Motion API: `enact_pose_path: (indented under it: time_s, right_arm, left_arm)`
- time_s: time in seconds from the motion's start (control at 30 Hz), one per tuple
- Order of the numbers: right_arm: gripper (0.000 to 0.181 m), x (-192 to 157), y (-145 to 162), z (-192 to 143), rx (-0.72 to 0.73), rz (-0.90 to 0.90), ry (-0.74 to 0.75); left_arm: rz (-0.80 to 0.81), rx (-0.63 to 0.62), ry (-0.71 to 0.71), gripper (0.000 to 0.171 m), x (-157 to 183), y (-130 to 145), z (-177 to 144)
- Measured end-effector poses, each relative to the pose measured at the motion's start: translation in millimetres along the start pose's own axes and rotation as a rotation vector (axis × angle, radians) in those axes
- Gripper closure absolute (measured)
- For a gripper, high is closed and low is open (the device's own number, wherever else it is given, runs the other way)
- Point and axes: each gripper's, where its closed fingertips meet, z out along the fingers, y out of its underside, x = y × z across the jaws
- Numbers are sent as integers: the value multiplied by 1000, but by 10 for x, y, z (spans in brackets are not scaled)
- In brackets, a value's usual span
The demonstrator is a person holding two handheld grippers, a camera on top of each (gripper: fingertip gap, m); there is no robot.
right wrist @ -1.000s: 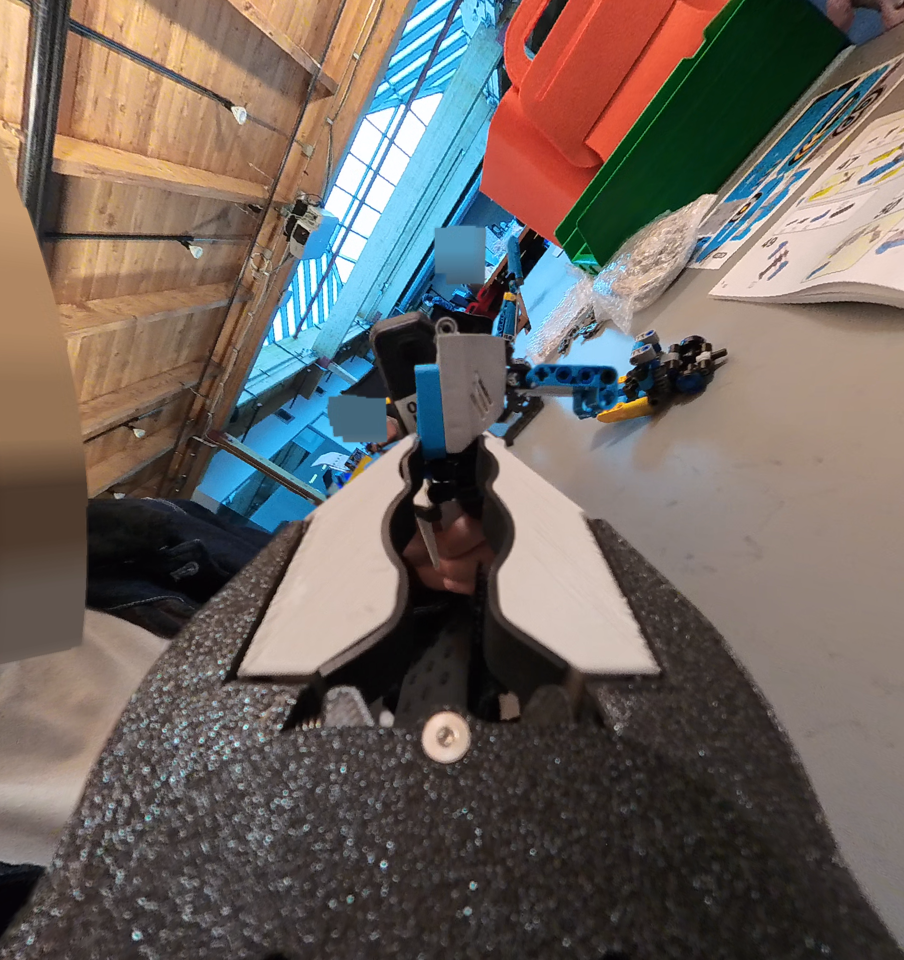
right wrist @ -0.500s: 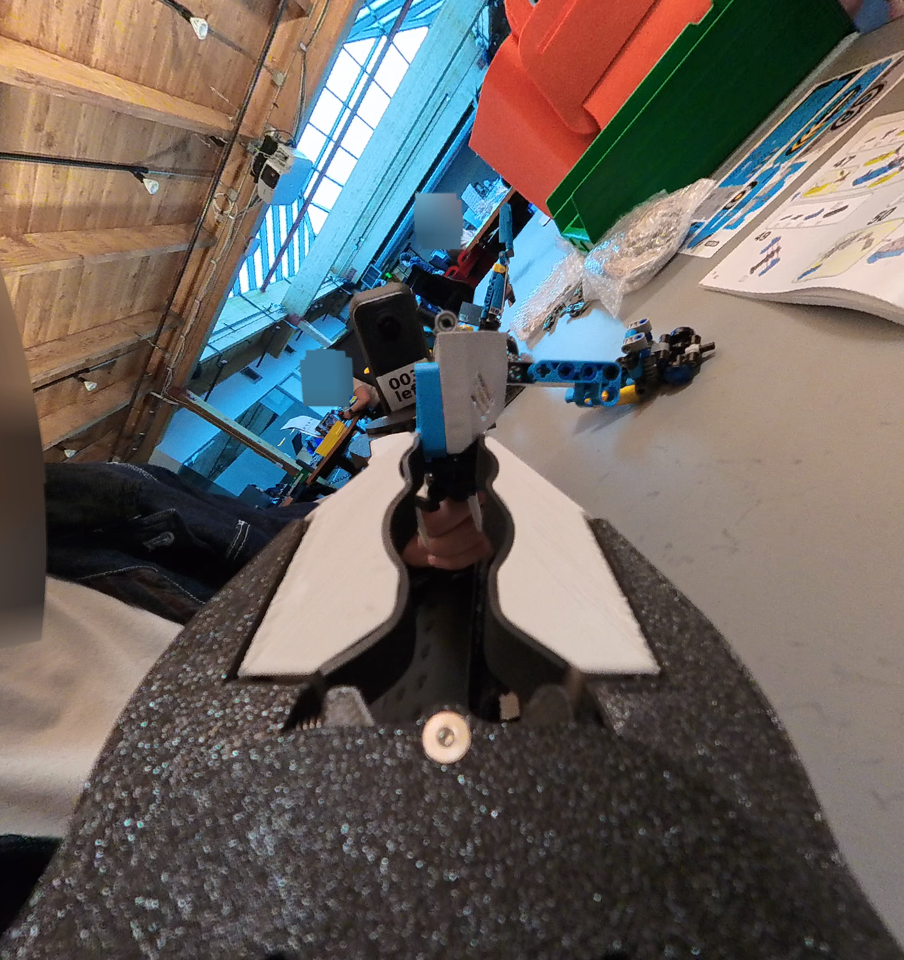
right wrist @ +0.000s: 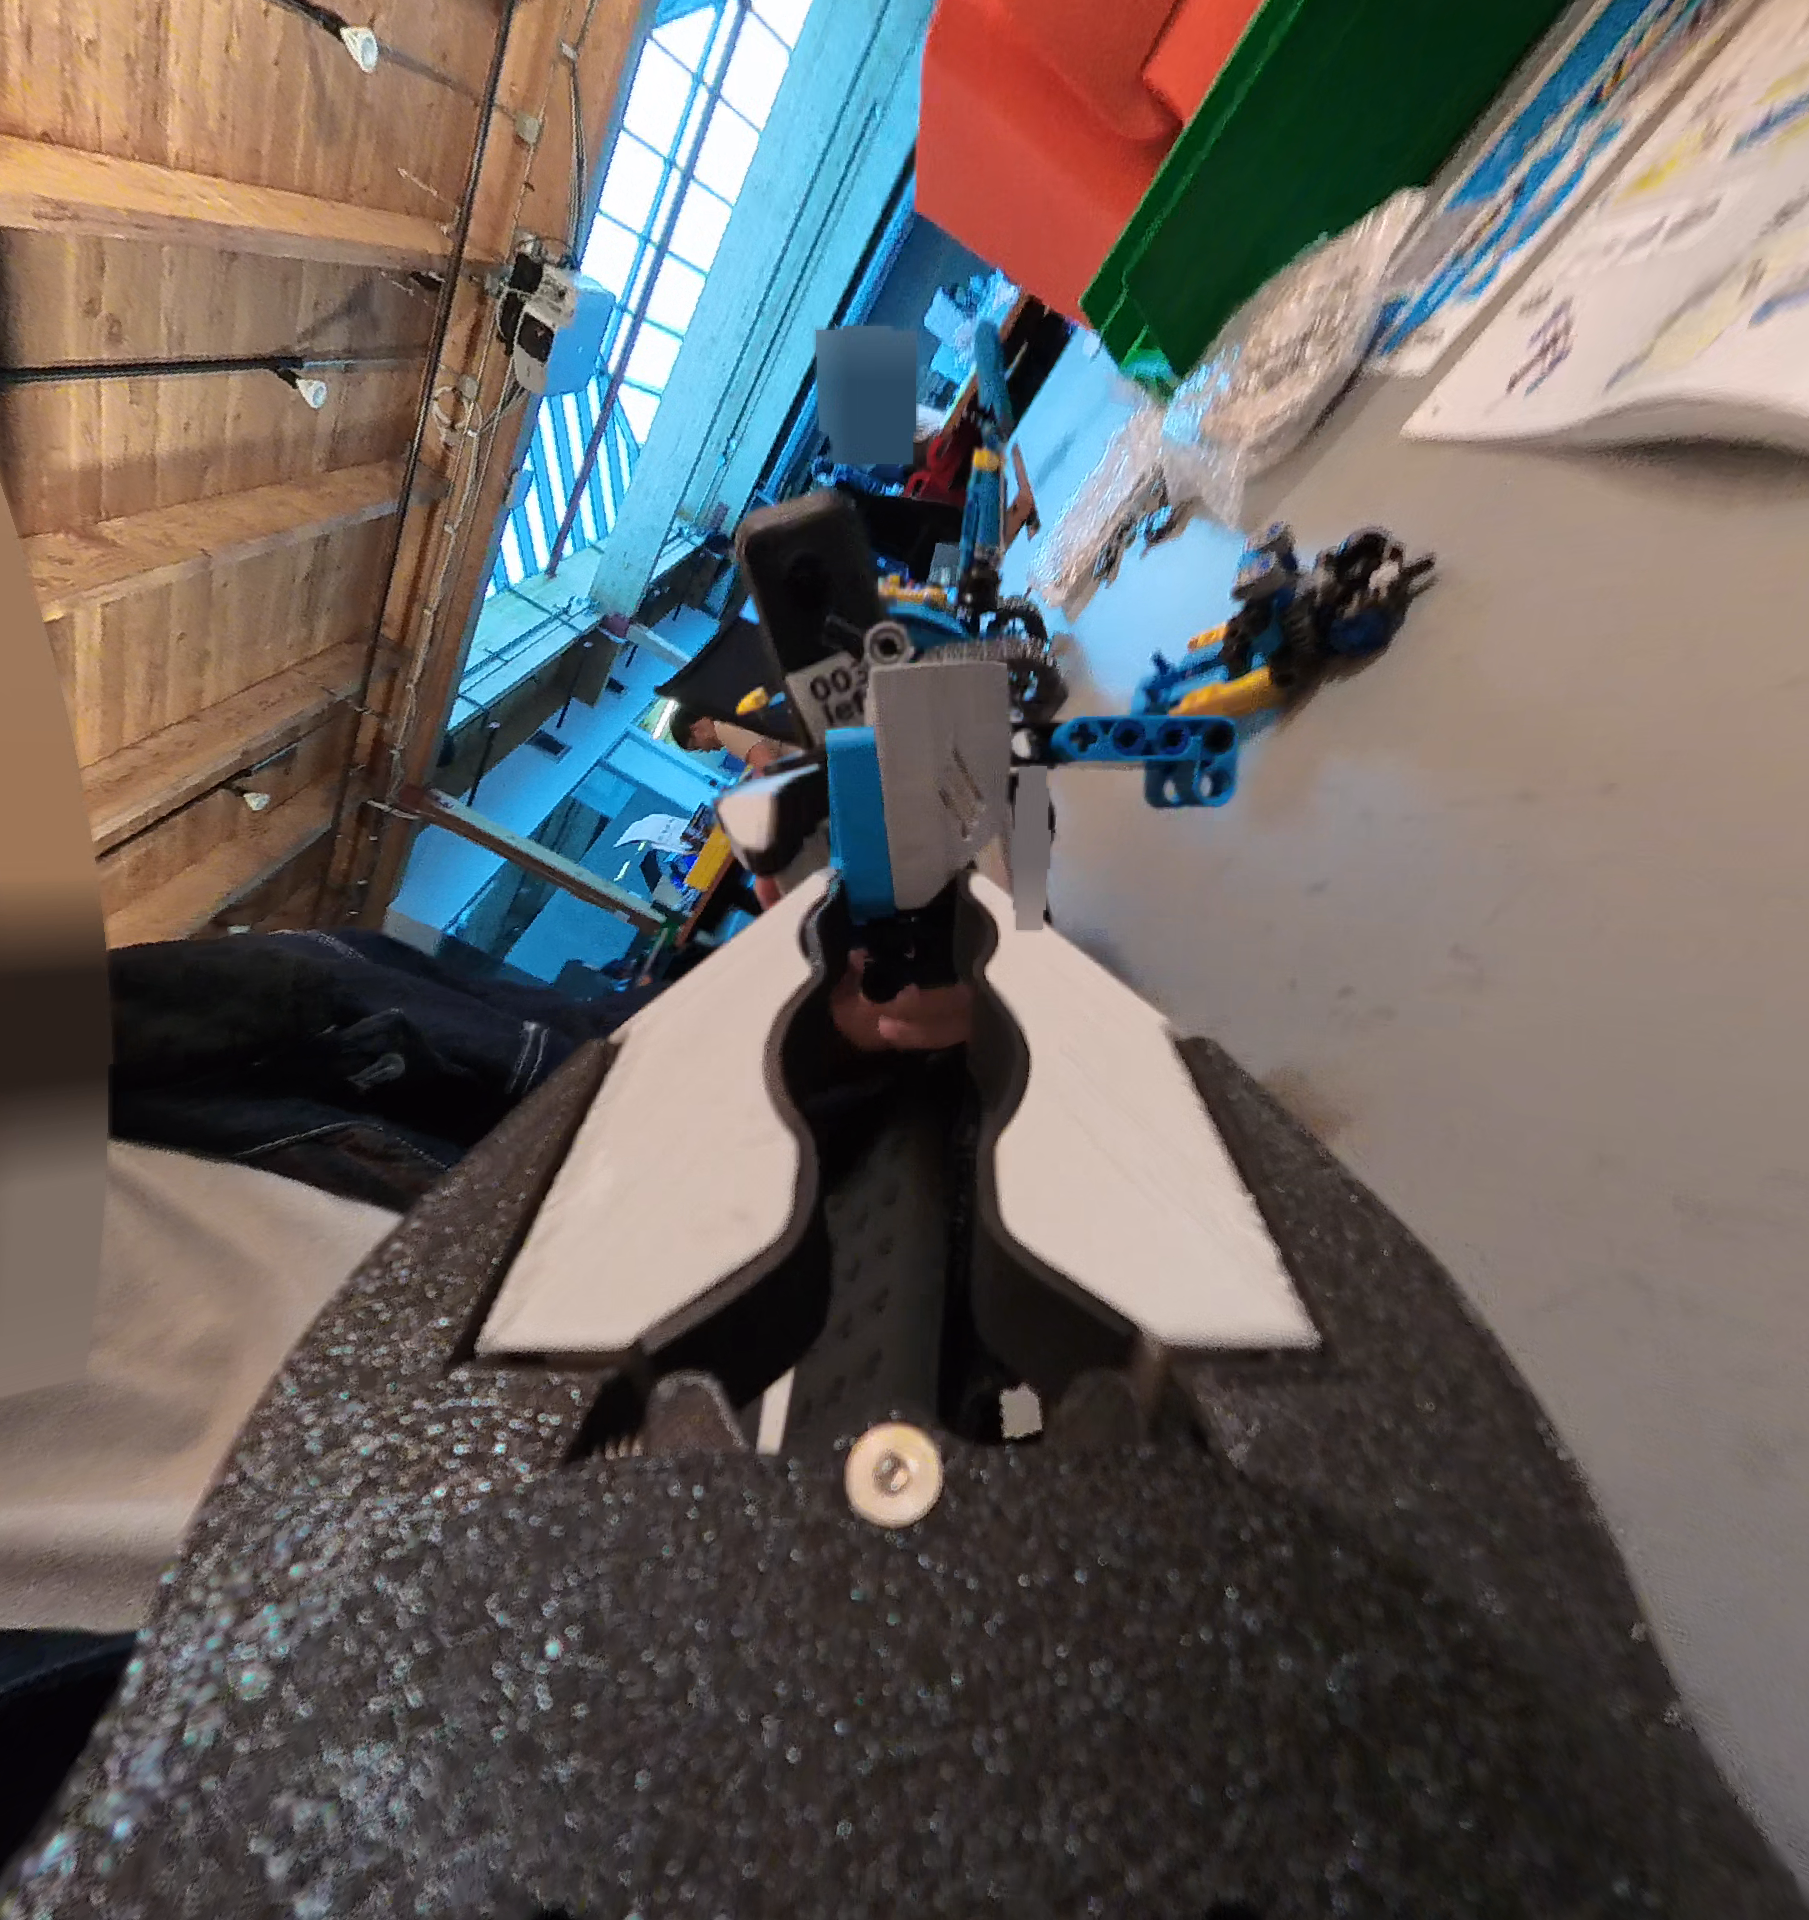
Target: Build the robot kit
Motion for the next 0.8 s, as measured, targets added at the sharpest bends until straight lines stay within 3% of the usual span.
enact_pose_path:
  time_s: [0.1, 0.27, 0.4, 0.7, 0.8]
  right_arm:
    - [163, -4, 73, 63, -19, 61, -32]
    - [162, -11, 55, 71, -3, 89, -48]
    - [146, -98, 3, 60, 19, 92, -106]
    - [138, -155, -2, 65, 10, -28, -90]
    - [139, -99, -50, 0, 10, -163, 17]
  left_arm:
    - [-83, 6, 36, 138, -29, -2, -10]
    - [-135, 17, 60, 139, -38, -12, -20]
    - [-151, 33, 61, 140, -51, -33, -40]
    - [-236, 76, 104, 140, -68, -90, -88]
    - [-244, 77, 99, 141, -85, -89, -93]
